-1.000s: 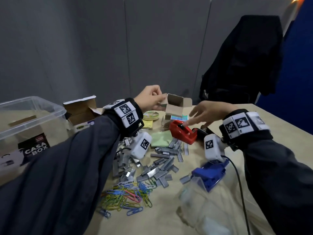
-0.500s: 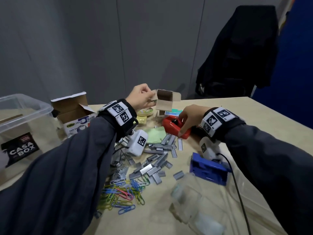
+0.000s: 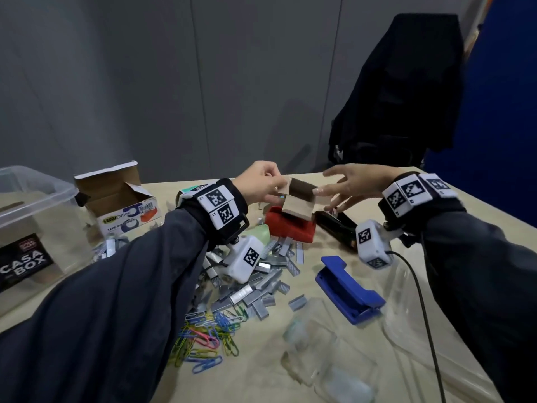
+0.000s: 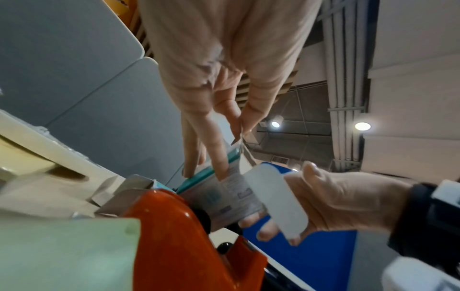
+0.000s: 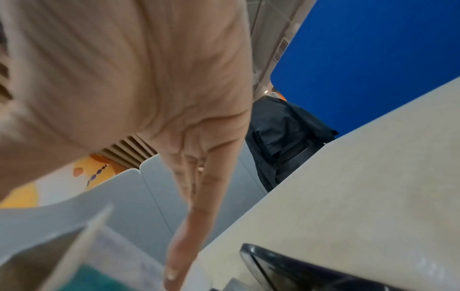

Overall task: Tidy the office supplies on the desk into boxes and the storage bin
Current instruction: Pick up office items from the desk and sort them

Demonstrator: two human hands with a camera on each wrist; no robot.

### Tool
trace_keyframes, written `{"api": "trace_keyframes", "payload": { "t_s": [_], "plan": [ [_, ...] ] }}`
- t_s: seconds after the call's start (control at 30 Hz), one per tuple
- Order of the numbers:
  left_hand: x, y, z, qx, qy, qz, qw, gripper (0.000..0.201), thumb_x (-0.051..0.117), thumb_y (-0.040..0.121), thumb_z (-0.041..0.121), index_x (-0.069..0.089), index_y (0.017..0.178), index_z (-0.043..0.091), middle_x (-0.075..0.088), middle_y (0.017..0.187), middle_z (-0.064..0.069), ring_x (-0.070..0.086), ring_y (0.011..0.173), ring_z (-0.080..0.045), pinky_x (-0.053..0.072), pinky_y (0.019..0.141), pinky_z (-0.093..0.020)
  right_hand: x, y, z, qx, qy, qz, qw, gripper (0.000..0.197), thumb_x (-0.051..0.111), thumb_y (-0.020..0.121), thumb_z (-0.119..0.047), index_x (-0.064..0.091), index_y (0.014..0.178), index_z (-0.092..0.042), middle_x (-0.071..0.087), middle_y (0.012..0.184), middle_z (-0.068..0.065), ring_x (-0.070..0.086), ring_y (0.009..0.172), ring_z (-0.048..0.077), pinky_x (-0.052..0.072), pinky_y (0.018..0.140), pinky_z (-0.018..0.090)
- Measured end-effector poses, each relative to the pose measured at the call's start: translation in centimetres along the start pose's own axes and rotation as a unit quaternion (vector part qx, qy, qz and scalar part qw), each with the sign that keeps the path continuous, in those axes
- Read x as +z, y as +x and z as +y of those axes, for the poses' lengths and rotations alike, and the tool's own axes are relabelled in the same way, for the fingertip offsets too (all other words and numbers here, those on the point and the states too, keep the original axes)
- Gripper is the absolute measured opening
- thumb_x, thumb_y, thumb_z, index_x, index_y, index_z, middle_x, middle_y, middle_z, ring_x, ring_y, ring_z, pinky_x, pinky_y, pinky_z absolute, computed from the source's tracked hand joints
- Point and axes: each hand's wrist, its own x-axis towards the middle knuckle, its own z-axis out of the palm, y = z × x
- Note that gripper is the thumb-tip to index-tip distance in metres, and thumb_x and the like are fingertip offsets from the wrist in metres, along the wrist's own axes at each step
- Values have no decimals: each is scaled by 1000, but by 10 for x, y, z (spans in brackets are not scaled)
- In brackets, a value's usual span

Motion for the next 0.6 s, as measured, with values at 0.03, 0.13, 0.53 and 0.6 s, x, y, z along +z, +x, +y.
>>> {"api": "trace_keyframes", "payload": {
  "t_s": [0.03, 0.13, 0.53, 0.6],
  "plan": [
    [2, -2, 0, -5, 22, -13, 1000, 29, 55, 93, -1, 43, 69, 9, 49, 75, -10, 56, 76, -28, 56, 76, -40, 0, -1, 0, -6, 2, -5, 1000, 101, 78, 65, -45, 29, 150, -22, 68, 113, 15, 74, 87, 19, 59, 78, 32],
    [5, -4, -3, -16, 77, -34, 996, 27, 58, 90, -4, 44, 71, 10, 53, 74, -13, 56, 82, -33, 53, 82, -50, 5, 0, 0, -21, -25, -26, 999, 79, 79, 72, -38, 46, 142, -25, 71, 110, 7, 73, 90, 19, 60, 79, 31],
    [-3, -7, -2, -22, 158, -22, 987, 41, 73, 79, -3, 48, 108, 13, 56, 99, -11, 62, 87, -28, 57, 84, -47, 26, 3, 2, -41, -54, -9, 998, 48, 74, 86, -11, 62, 132, -17, 73, 104, 8, 69, 81, 11, 60, 74, 24],
    [-8, -10, 0, -11, 178, -14, 984, 38, 74, 80, 0, 50, 106, 13, 58, 99, -10, 61, 88, -23, 58, 81, -43, 30, 5, -2, -33, -81, 19, 996, 50, 75, 86, -16, 61, 133, -18, 71, 106, 7, 68, 79, 11, 60, 69, 23]
  ]
}}
